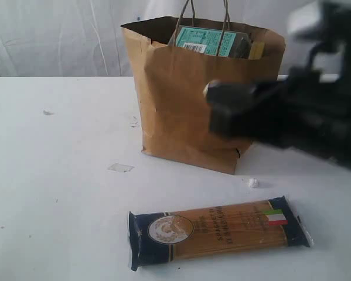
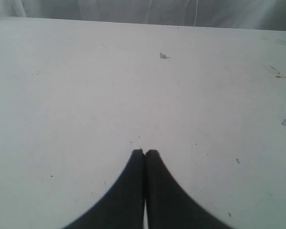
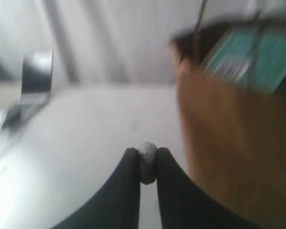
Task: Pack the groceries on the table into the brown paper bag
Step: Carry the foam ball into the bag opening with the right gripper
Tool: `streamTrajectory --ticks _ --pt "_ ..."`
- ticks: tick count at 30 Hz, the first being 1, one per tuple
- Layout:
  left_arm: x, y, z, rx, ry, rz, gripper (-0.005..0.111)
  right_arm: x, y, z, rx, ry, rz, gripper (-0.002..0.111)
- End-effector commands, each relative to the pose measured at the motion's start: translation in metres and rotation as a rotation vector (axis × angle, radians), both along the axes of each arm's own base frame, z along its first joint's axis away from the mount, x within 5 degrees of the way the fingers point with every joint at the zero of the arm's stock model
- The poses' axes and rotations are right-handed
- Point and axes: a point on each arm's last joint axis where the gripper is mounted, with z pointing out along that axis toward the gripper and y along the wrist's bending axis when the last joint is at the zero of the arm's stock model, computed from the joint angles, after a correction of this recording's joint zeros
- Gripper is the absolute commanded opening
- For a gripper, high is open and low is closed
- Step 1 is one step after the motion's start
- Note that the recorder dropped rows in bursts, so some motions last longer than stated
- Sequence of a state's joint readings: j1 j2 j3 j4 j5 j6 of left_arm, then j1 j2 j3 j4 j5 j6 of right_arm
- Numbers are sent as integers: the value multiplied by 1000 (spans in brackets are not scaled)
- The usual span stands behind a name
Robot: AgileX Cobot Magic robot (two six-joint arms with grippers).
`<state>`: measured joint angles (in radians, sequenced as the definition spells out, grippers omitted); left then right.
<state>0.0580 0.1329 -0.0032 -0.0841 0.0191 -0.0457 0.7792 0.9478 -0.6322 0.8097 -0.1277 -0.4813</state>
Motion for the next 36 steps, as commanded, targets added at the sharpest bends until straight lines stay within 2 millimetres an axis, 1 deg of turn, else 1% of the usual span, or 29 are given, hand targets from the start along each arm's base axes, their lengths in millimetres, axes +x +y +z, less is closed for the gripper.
streamTrajectory --ticks 1,2,3,4,5,6,7,9,11,13,15,17,20,23,30,36 --pt "0 -3 -1 -8 -4 -38 0 21 -36 51 161 -166 -324 0" --pt "0 -3 -1 -8 -4 -40 0 28 -36 56 128 -146 -323 0" --pt "0 -3 -1 -8 -4 -47 0 43 -35 60 78 -117 -320 0" --pt "0 -3 -1 -8 -4 -49 0 59 -38 67 89 -79 -323 0" --pt "0 -3 -1 -8 -4 -49 0 80 -42 75 146 -31 -313 0" --pt "0 -3 -1 -8 -4 -49 0 92 -43 78 171 -12 -283 0" --pt "0 -3 -1 -8 -4 -49 0 109 -44 80 171 5 -234 0" --pt "0 -3 -1 -8 -4 -49 0 134 -42 74 108 21 -155 0" --pt "0 -3 -1 -8 -4 -49 0 151 -40 63 -16 21 -101 0" --pt "0 -3 -1 -8 -4 -49 0 163 -40 49 -148 22 -87 0" --pt "0 -3 -1 -8 -4 -49 0 169 -42 37 -227 44 -98 0" --pt "0 -3 -1 -8 -4 -49 0 171 -42 27 -210 150 -114 0" --pt "0 -3 -1 -8 -4 -49 0 169 -43 20 -251 211 -103 0" --pt "0 -3 -1 -8 -4 -49 0 168 -44 17 -317 203 -90 0" --pt "0 -3 -1 -8 -4 -49 0 169 -45 18 -325 189 -100 1" --pt "0 -3 -1 -8 -4 -49 0 172 -47 20 -330 156 -128 15"
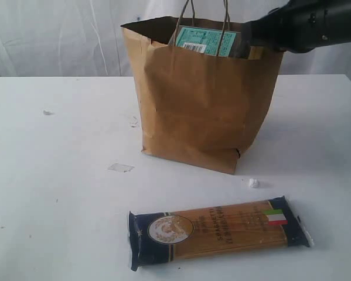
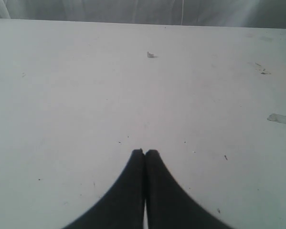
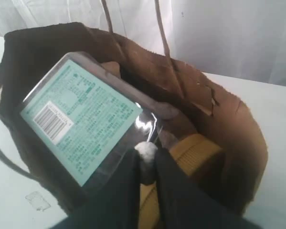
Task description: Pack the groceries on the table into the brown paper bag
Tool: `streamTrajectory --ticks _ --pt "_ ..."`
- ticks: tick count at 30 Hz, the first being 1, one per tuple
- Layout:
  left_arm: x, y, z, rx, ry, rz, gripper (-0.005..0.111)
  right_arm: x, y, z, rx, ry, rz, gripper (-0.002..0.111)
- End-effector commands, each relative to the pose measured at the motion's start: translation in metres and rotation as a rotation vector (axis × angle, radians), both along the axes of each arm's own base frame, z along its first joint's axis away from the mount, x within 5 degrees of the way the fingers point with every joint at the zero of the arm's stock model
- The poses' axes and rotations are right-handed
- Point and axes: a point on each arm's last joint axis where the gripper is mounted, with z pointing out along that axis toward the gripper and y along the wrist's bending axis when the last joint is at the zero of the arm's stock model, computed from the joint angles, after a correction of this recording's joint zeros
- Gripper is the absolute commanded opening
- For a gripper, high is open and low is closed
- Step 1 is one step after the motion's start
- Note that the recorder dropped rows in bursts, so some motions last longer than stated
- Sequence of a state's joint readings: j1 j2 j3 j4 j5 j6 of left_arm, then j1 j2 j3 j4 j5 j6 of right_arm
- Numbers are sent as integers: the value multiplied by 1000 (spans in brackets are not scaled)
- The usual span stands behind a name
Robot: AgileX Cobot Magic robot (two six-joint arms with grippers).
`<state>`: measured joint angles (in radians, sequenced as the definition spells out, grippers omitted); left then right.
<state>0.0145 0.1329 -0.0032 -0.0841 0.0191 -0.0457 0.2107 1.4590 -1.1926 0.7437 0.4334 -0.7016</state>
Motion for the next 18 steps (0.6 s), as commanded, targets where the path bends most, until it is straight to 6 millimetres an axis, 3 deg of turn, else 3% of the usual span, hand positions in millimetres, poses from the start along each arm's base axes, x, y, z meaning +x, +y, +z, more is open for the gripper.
streamTrajectory --ticks 1,11,18 --pt "0 -1 -1 -8 -4 -6 0 3 -4 5 -11 -43 -25 17" --pt "0 -1 -1 -8 -4 -6 0 0 -1 3 -15 -9 9 18" --pt "0 -1 -1 -8 -4 -6 0 -11 -6 15 -96 -70 24 18"
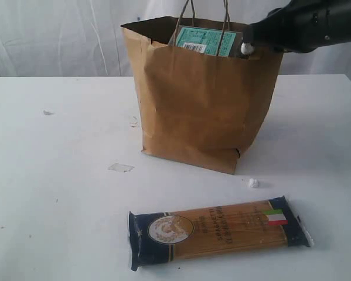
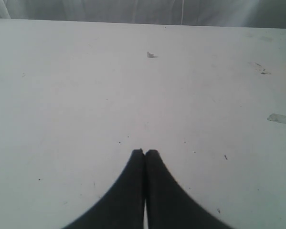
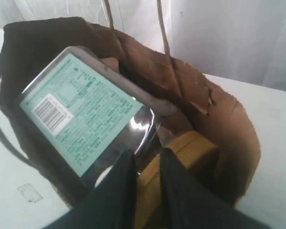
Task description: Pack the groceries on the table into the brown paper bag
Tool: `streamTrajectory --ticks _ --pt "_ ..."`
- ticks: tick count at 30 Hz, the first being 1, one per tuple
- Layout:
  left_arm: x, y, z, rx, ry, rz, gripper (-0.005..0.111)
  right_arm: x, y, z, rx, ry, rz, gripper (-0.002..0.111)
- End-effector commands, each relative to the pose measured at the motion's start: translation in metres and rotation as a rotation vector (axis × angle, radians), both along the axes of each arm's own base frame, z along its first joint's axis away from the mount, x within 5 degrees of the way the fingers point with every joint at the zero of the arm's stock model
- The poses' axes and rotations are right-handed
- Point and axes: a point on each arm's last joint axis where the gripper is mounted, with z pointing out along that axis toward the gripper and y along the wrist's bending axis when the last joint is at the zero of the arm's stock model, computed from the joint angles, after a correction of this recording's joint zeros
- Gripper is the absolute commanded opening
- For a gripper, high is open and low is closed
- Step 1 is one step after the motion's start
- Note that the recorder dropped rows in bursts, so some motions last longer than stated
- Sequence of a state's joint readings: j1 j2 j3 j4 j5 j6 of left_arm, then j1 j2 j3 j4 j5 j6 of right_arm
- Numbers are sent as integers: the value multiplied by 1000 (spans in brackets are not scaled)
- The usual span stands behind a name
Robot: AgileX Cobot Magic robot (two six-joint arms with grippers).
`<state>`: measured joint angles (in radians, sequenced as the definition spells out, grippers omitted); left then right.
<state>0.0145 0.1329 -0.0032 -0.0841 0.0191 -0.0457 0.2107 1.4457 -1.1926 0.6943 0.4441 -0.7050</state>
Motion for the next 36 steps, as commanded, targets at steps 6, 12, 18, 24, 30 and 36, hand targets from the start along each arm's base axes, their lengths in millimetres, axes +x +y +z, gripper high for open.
streamTrajectory --ticks 6,12,18,24,30,36 --pt "0 -1 -1 -8 -4 -6 0 -23 -8 27 -101 -93 37 18" --pt "0 -1 -1 -8 -4 -6 0 -35 -23 34 -326 -129 13 3" --pt "0 -1 -1 -8 -4 -6 0 -25 -83 15 -599 74 -485 0" --pt "0 -1 -1 -8 -4 -6 0 -21 -91 -6 -564 243 -458 0" --pt "0 -1 -1 -8 -4 -6 0 -18 -60 -36 -485 409 -71 0" --pt "0 -1 -1 -8 -4 -6 0 -4 -49 -76 -438 578 49 0"
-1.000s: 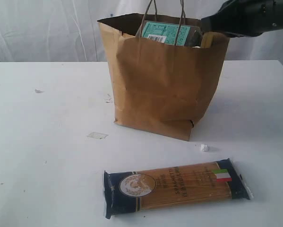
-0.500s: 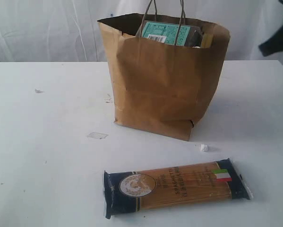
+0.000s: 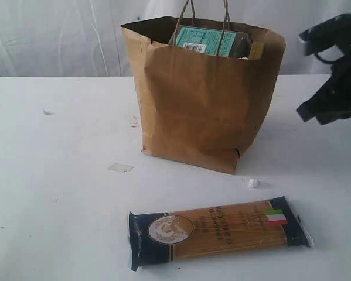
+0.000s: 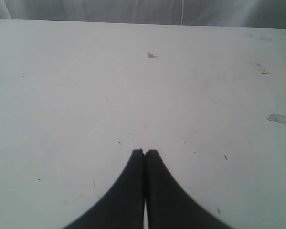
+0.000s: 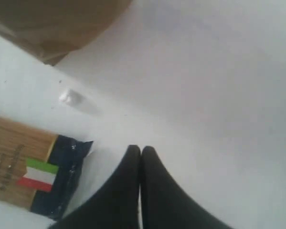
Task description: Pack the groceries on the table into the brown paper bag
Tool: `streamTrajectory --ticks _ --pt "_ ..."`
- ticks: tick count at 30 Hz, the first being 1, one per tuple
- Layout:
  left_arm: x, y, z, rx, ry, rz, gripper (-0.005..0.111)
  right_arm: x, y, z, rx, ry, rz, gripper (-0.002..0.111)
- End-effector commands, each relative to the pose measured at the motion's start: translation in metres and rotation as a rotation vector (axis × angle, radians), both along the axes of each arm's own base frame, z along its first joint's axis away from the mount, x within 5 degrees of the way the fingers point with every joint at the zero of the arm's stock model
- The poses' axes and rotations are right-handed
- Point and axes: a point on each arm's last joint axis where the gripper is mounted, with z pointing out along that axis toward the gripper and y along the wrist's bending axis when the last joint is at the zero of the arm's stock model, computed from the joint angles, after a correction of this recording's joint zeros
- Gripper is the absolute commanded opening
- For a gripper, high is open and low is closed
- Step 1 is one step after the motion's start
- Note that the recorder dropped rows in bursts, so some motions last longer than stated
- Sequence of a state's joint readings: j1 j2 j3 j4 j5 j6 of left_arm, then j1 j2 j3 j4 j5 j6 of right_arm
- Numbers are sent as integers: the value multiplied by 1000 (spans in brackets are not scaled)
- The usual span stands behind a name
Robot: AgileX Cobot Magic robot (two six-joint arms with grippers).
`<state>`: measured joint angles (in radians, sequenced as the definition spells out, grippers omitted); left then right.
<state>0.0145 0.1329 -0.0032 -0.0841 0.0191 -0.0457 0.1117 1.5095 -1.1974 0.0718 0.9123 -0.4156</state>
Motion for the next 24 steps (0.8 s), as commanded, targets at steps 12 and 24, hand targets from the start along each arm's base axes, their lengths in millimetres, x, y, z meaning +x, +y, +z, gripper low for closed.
streamTrajectory --ticks 12,24 --pt "0 -1 -1 -8 -4 -6 0 -13 12 -101 114 -187 146 0" --pt "0 -1 -1 -8 -4 -5 0 -22 18 -136 184 -159 137 1"
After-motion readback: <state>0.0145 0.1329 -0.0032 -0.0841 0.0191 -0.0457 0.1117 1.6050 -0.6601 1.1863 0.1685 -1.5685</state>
